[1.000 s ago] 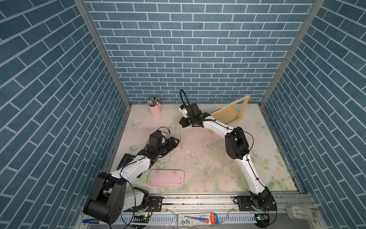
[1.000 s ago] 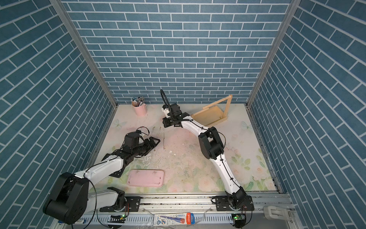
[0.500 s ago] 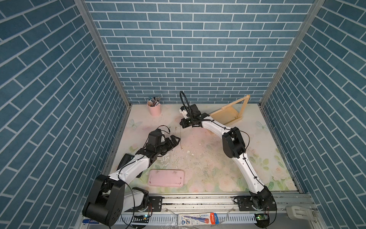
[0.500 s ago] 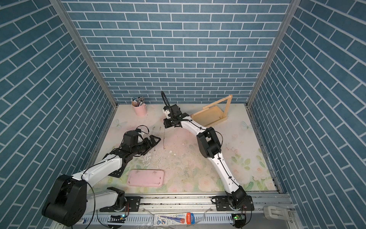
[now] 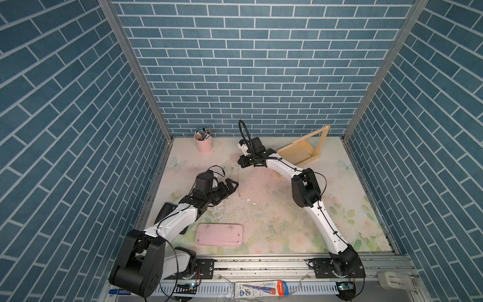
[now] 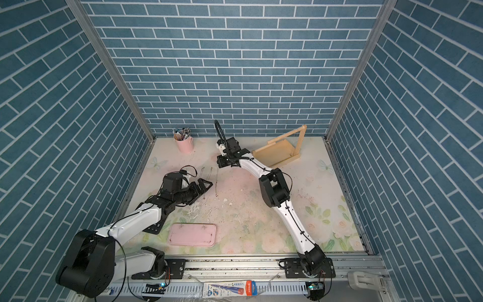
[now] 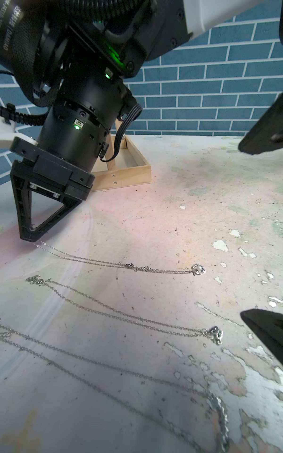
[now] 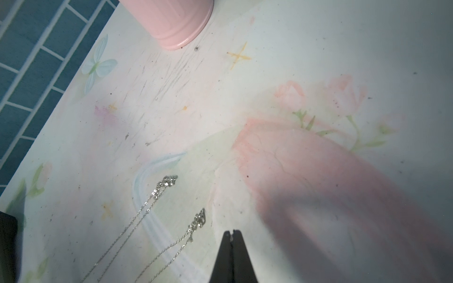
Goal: Take the necklace off the jewelry display stand
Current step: Place the necklace at the center of the board.
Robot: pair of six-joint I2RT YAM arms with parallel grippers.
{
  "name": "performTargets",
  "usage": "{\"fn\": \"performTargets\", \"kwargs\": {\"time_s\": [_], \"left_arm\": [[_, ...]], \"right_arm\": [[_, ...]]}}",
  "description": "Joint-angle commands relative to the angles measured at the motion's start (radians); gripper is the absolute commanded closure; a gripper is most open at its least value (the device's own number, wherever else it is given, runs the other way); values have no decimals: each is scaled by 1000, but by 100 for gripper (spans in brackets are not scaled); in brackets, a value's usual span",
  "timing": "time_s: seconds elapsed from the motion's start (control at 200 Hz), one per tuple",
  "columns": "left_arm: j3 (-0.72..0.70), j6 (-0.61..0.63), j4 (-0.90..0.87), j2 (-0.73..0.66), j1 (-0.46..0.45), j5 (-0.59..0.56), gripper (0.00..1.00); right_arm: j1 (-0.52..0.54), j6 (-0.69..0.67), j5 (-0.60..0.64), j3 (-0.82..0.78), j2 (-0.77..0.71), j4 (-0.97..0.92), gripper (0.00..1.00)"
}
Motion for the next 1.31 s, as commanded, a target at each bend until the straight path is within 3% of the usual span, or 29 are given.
{"fn": "performTargets", "kwargs": {"time_s": [0.0, 0.41, 1.3], "left_arm": [[15, 17, -1, 10, 11, 14, 1], [7, 16, 2, 9, 15, 15, 1], [-2, 20, -11, -8, 26, 29, 1]], "right_arm": [[-3, 37, -25, 32, 36, -10, 100], [-2, 70, -43, 63, 73, -12, 100], [-7, 66, -41, 114, 81, -43, 74]]}}
